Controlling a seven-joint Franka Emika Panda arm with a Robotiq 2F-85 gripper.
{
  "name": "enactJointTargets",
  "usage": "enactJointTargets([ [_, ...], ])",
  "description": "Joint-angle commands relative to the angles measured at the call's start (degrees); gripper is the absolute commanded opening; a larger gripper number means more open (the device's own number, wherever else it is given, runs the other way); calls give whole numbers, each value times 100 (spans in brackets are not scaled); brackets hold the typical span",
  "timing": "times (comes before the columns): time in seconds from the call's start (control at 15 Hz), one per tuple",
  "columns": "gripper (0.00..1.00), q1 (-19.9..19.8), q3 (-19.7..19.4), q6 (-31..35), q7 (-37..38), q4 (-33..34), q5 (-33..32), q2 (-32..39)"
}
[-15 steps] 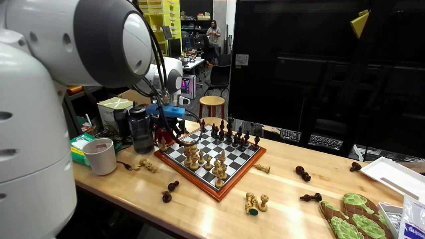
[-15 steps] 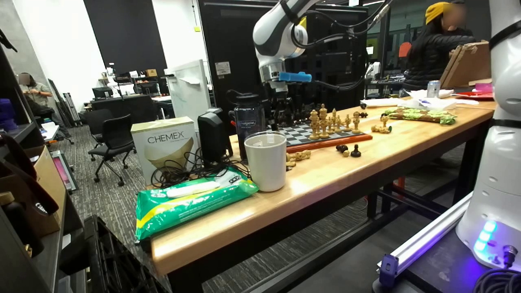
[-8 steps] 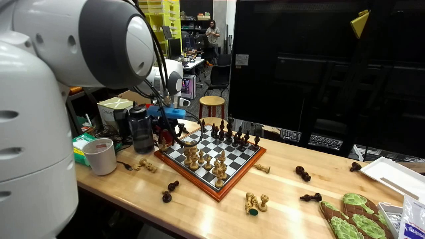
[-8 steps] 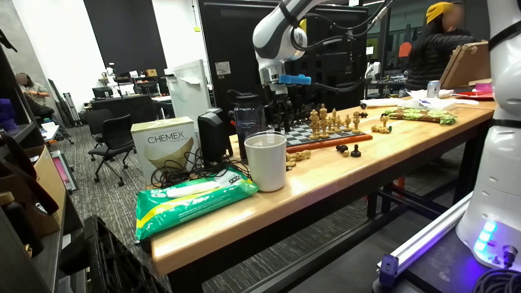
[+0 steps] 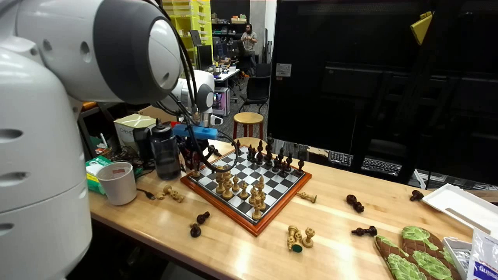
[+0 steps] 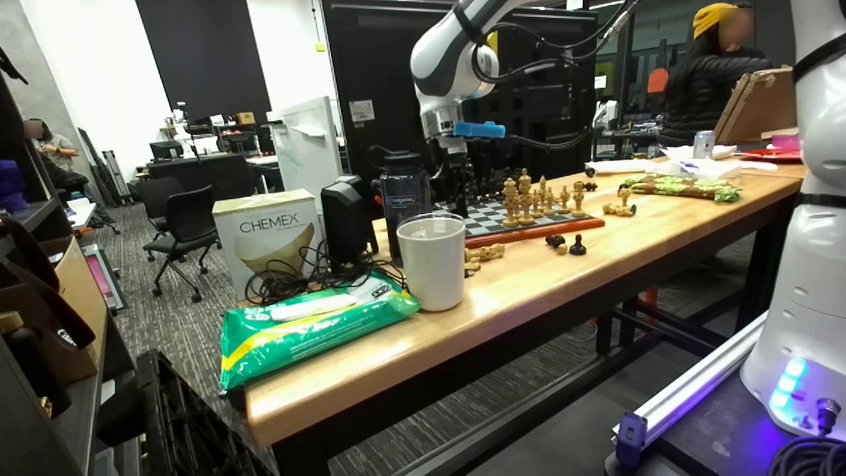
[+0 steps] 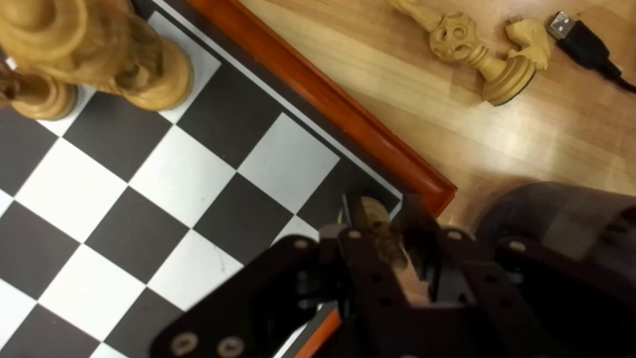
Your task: Pick up the white rook from the left corner of the chess board and put it in front of the white queen
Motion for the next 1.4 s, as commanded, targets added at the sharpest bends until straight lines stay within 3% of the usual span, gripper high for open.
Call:
enactJointTargets([
  [0.0,6,41,-45,-24,-70,17,89,-31],
  [0.8,6,64,-349,-428,574,567,-982,-252],
  [1.33,6,-66,-618,-655,921,506,-1060,-368],
])
